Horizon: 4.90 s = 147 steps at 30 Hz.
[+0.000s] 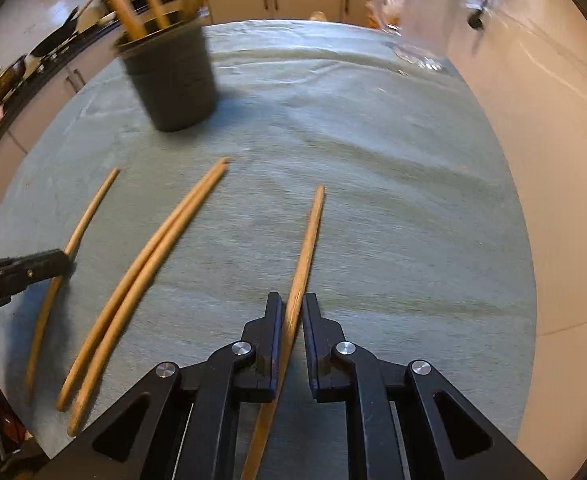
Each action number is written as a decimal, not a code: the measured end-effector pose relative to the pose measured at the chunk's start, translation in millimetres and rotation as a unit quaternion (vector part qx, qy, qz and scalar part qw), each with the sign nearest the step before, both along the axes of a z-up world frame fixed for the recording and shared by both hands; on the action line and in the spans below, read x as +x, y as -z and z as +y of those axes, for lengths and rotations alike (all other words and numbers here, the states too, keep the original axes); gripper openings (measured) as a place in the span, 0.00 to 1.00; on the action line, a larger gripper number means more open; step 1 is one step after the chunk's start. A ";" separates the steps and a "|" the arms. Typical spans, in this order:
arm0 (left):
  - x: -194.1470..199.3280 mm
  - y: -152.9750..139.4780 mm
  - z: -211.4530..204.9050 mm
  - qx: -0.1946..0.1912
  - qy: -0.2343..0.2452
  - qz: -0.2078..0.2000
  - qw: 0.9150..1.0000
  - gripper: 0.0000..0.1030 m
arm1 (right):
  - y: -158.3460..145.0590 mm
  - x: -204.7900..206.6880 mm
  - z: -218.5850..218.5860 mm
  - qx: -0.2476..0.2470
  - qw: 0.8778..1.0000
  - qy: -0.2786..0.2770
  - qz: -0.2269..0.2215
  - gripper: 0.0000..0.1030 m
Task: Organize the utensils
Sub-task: 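Close the right tool on a loose wooden chopstick, then lift both held chopsticks and carry them above the holder opening, then lower both chopsticks into the holder and open both tools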
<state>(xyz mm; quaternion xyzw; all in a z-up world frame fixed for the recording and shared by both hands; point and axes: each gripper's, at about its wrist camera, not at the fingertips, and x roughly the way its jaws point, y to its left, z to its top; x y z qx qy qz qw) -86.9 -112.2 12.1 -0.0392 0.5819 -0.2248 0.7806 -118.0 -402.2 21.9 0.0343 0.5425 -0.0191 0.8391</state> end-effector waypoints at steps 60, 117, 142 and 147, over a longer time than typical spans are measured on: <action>-131.1 -159.1 39.1 -0.075 -0.022 -0.303 0.950 0.05 | -170.4 -123.8 22.3 0.067 0.947 -0.018 -0.312 0.06; 71.9 -261.1 -28.4 -0.116 -0.051 -0.391 0.912 0.05 | -230.2 64.9 17.8 0.104 0.884 0.049 -0.454 0.06; -0.7 -241.7 -23.6 -0.032 -0.027 -0.352 0.935 0.45 | -207.0 38.4 3.0 0.100 0.915 0.044 -0.389 0.52; -63.3 -259.5 -39.9 -0.049 0.059 -0.316 0.946 0.46 | -213.9 -17.0 -16.8 0.082 0.921 0.058 -0.376 0.57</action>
